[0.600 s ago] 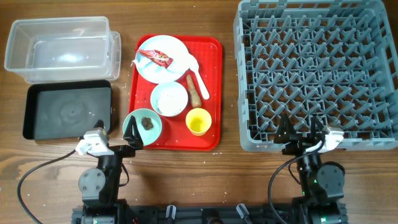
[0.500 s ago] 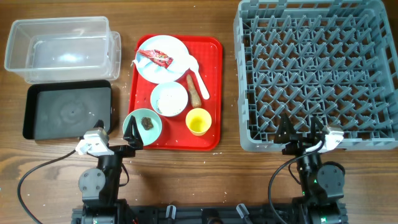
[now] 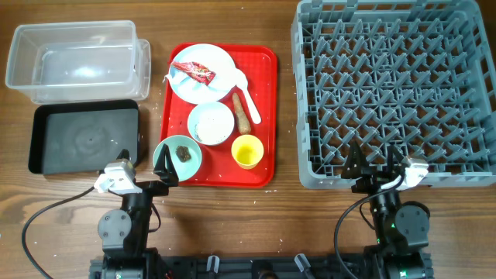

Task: Sort waste into correct bins and load items into the dishwasher rack

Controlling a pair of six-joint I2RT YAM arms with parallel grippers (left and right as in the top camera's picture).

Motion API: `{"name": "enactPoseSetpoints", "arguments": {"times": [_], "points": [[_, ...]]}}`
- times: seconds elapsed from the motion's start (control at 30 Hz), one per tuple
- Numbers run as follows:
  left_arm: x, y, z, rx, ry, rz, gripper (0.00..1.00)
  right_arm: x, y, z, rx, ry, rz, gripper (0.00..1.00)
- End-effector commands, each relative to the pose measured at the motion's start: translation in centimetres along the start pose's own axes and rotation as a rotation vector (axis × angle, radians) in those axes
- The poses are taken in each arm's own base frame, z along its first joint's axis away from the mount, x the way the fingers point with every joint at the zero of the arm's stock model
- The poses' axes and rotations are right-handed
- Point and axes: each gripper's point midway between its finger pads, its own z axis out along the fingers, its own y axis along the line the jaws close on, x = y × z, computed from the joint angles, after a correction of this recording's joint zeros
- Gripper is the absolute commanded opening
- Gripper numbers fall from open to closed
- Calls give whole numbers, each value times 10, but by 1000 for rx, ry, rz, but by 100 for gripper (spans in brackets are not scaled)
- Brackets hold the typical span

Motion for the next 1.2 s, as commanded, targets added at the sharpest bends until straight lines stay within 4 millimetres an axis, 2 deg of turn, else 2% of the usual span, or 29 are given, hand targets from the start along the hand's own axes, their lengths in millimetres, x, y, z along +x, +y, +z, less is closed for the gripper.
{"name": "enactPoseSetpoints", "arguments": {"times": [0.0,0.23,0.37,0.5,0.6,0.73,0.8,0.9,0.97,1.03,1.1,1.17], "points": [[2,-2,0,15,1,19,100,0,4,0,-22,5,-18,100],[0,-16,-1,94,8,23,100,0,4,0,-22,5,-18,100],[-19,-30,-3,129,28,22,100,0,4,0,-22,5,-18,100],[-39,-41,10,124,136,12,100,0,4,0,-21,5,-18,100],[-47,-54,36,144,300,24,100,0,4,0,-22,5,-18,100],[-66,-64,89,102,581,22,100,0,4,0,-22,5,-18,100],[-66,-70,109,116,697,76,100,0,4,0,-22,5,-18,100],[-49,-80,141,148,951,173,100,0,4,0,-22,5,-18,100],[-37,-82,167,164,1030,198,100,0,4,0,-22,5,-17,100],[-21,-89,181,226,1045,159,100,0,4,0,-22,5,-18,99],[-15,-97,200,285,1004,149,100,0,4,0,-21,5,-18,100],[-7,-99,218,341,957,260,100,0,4,0,-21,5,-18,100]]}}
